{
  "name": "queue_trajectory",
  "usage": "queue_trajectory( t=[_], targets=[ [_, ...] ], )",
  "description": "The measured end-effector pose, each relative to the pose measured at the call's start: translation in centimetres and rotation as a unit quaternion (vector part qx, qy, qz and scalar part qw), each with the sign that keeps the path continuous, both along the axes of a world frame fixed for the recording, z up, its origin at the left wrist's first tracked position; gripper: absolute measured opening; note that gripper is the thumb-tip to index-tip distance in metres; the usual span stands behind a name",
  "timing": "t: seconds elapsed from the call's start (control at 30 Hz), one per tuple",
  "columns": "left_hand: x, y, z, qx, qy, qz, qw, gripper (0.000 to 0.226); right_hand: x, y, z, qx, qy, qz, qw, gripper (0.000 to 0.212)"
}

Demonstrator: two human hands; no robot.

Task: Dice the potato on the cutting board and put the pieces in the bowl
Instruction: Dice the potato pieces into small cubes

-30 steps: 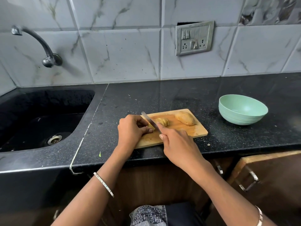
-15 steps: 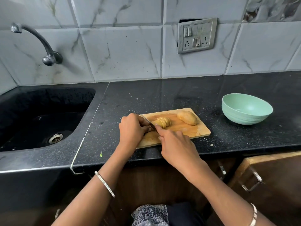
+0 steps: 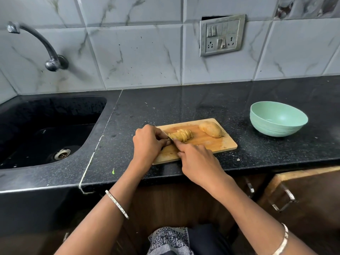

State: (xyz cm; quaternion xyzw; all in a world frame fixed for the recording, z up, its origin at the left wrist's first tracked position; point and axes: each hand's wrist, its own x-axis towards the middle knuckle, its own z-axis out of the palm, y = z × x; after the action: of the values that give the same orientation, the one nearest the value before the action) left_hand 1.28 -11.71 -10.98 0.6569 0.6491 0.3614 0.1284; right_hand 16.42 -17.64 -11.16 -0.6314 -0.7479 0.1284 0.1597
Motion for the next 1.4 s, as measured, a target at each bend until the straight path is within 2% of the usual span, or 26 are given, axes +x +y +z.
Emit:
queue_trajectory(
  t=[0.23,0.43,0.73,0.87,1.03,1.4],
  targets=[
    [0.0,0.1,0.4,-0.015,0.015,-0.008,1.0,0.009,1.3,-0.5,1.6,0.019,0.086,0.004,0.996,0.047],
    [-0.3,0.2,0.6,-0.029,0.034,-0.03,0.999,0.011,2.7,-0.2,2.2,0.043,0.108,-0.029,0.993,0.046],
    [0.1,0.6,1.0,-0.064,-0.002,-0.026,0.998,0.027,3.9,-0.3,1.0,0.042,0.151,-0.068,0.985,0.045],
    [0.4,0.7,0.8,-0.081,0.012,0.007,0.997,0.037,3.1,-0.5,0.8,0.02,0.13,-0.037,0.991,0.046],
    [0.3,0.9,0.7,-0.1,-0.009,0.02,0.995,0.015,1.7,-1.0,0.6,-0.008,0.084,-0.013,0.996,0.049],
    [-0.1,1.1,0.8,-0.12,-0.031,0.032,0.992,0.011,0.4,-2.3,0.8,0.02,0.024,-0.016,0.999,0.053]
  ],
)
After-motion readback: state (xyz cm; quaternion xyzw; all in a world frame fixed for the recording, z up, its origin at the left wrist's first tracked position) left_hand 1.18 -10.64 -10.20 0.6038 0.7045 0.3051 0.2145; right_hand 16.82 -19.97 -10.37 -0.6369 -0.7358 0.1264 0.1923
